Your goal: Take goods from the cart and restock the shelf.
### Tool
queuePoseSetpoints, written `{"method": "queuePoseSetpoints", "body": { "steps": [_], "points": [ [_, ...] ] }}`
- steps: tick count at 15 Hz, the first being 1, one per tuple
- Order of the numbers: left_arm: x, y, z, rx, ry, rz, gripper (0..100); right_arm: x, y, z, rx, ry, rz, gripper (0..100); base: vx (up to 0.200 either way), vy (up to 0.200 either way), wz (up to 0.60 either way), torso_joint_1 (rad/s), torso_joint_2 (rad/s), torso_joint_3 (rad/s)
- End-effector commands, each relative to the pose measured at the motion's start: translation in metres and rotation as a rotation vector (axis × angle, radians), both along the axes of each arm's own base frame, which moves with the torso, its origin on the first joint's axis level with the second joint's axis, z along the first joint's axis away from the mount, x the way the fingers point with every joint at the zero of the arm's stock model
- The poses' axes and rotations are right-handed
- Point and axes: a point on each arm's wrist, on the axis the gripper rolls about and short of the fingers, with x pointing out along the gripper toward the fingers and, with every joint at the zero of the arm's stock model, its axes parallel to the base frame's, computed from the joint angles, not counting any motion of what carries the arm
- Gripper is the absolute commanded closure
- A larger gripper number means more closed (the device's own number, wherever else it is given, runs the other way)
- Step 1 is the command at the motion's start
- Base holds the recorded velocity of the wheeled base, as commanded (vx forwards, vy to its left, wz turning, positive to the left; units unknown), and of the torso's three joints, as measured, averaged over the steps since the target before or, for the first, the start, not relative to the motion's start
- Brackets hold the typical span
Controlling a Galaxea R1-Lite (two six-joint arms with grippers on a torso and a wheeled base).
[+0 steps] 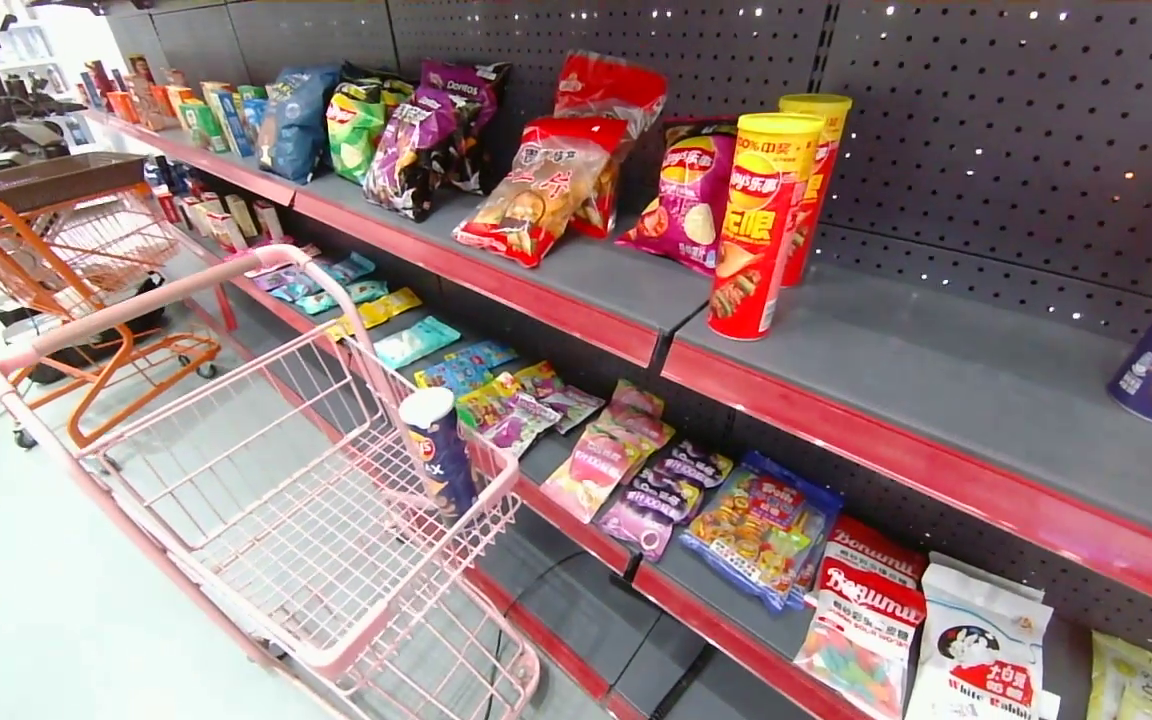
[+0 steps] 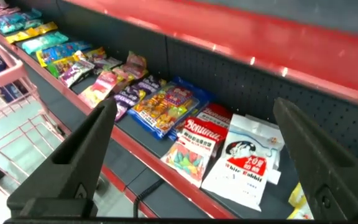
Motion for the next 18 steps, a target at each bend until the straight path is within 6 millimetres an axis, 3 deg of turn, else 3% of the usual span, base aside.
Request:
{"method": "queuePoseSetpoints", "body": {
  "steps": [1, 10, 14, 15, 16, 17, 18],
  "points": [
    [0.000, 0.000, 0.000, 0.001, 0.001, 0.000, 0, 0.000, 0.000, 0.000, 0.000, 0.002, 0.000, 0, 0.000, 0.000, 0.00, -0.207, 0.54, 0.349],
    [0.000, 0.000, 0.000, -0.005, 0.002, -0.005, 0, 0.000, 0.000, 0.000, -0.006, 0.003, 0.000, 0, 0.000, 0.000, 0.00, -0.165, 0.52, 0.355],
    [0.001, 0.000, 0.002, 0.000, 0.009, -0.007, 0, 0.000, 0.000, 0.000, -0.002, 0.003, 0.000, 0, 0.000, 0.000, 0.00, -0.035, 0.14, 0.099],
    [-0.001, 0.000, 0.025, -0.005, -0.027, -0.008, 0, 0.000, 0.000, 0.000, 0.000, 0.003, 0.000, 0, 0.000, 0.000, 0.00, 0.002, 0.06, 0.027],
    [0.015, 0.000, 0.089, -0.054, 0.000, -0.001, 0, 0.000, 0.000, 0.000, 0.001, 0.000, 0.000, 0, 0.000, 0.000, 0.00, 0.000, 0.00, 0.000],
    [0.054, 0.000, 0.174, -0.222, -0.020, 0.013, 0, 0.000, 0.000, 0.000, 0.003, 0.000, 0.000, 0, 0.000, 0.000, 0.00, 0.000, 0.00, 0.000],
    [0.087, 0.000, 0.208, -0.247, -0.004, 0.022, 0, 0.000, 0.000, 0.000, 0.001, 0.002, 0.000, 0, 0.000, 0.000, 0.00, 0.000, 0.00, 0.000]
  ]
}}
